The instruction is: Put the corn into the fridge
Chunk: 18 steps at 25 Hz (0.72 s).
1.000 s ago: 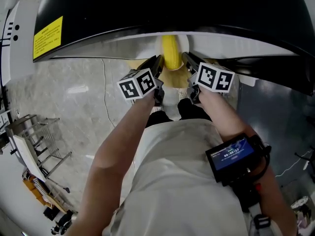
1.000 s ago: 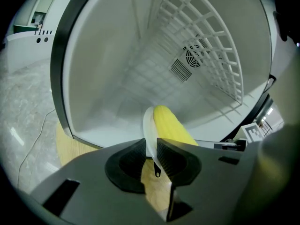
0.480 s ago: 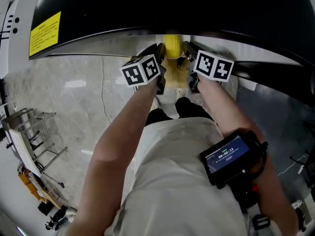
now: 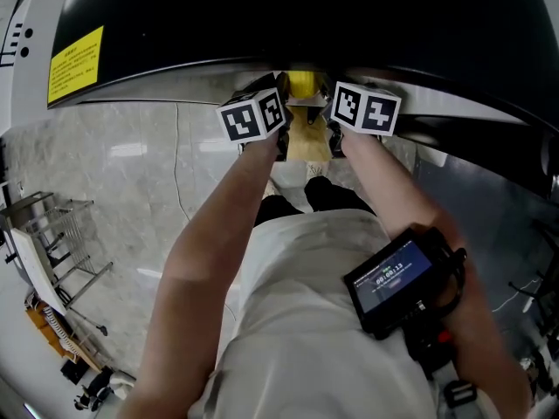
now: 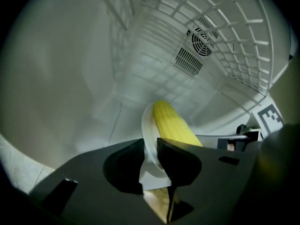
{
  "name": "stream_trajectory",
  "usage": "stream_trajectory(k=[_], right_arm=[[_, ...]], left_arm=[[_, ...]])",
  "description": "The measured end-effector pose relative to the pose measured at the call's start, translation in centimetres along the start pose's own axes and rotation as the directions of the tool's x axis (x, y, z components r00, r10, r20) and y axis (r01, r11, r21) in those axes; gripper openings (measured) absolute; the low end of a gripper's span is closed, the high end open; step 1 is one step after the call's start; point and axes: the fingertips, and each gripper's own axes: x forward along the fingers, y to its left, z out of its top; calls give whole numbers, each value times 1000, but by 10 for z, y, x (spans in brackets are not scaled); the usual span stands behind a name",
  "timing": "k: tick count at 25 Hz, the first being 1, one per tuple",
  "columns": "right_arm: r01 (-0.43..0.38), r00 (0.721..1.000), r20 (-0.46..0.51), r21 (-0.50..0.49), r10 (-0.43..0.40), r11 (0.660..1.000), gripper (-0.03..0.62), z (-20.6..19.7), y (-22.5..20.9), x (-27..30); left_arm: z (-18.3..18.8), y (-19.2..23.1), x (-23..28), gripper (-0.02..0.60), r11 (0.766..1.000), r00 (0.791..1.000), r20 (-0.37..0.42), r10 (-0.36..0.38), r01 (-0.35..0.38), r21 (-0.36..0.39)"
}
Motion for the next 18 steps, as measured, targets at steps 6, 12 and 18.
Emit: stream_trajectory(k=[6, 12, 18], right_arm=[[36, 999, -32, -50, -38, 998, 54, 1, -7, 0], [39, 998, -49, -77, -43, 996, 54, 0, -5, 1], [47, 996, -65, -110, -54, 993, 57, 0, -4, 5]], left_arm=[[-3, -3, 8, 67, 999, 1000, -20, 21, -21, 29], [-6, 0, 9, 72, 995, 997, -37, 69, -66, 74], [-5, 2, 10, 74, 993, 997, -35, 70, -66, 96]])
